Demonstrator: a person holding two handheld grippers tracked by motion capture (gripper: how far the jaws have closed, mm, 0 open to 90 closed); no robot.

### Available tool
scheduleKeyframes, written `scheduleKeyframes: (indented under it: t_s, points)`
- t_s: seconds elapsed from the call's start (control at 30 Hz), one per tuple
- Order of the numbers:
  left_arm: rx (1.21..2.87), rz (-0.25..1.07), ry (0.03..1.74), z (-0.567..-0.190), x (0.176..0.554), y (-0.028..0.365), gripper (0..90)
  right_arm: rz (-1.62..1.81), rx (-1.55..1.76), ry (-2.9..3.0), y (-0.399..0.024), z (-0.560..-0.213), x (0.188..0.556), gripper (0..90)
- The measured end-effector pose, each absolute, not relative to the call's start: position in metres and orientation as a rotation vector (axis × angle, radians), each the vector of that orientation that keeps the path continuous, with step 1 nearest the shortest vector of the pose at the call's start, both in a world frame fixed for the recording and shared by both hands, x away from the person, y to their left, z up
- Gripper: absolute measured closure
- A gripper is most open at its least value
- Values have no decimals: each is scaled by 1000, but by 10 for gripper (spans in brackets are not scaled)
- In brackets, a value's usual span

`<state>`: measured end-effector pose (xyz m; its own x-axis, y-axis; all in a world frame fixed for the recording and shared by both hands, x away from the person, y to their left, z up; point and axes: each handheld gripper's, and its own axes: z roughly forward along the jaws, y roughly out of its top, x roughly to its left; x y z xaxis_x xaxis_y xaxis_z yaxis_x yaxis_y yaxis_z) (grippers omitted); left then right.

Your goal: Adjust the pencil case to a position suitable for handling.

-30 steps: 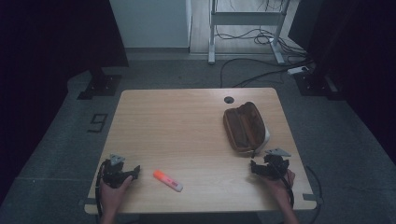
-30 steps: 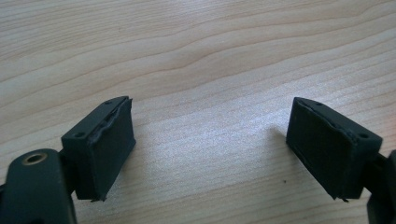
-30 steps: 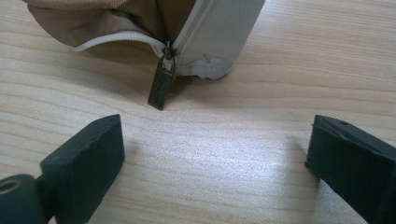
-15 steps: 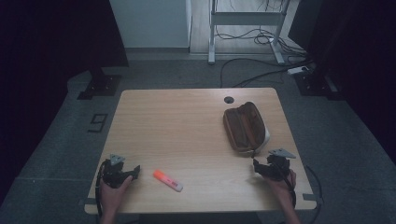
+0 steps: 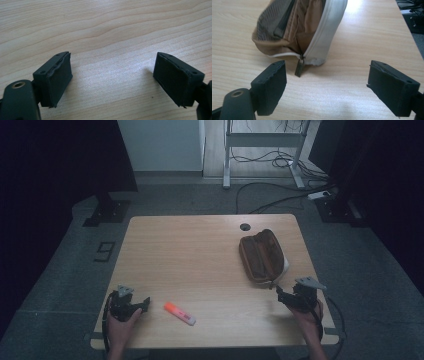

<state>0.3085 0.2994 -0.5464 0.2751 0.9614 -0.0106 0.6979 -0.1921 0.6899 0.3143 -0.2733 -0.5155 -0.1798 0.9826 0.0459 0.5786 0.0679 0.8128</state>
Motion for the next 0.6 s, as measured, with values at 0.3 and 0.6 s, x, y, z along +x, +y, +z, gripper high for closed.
scheduleKeyframes:
  t_s: [0.3,0.6]
  points:
    - [1965,584,1488,-546,309,299,149,1035,1536,1784,-277,-500,318,154]
    - [1966,584,1488,-546,308,299,150,1060,1516,1770,-276,-487,330,163]
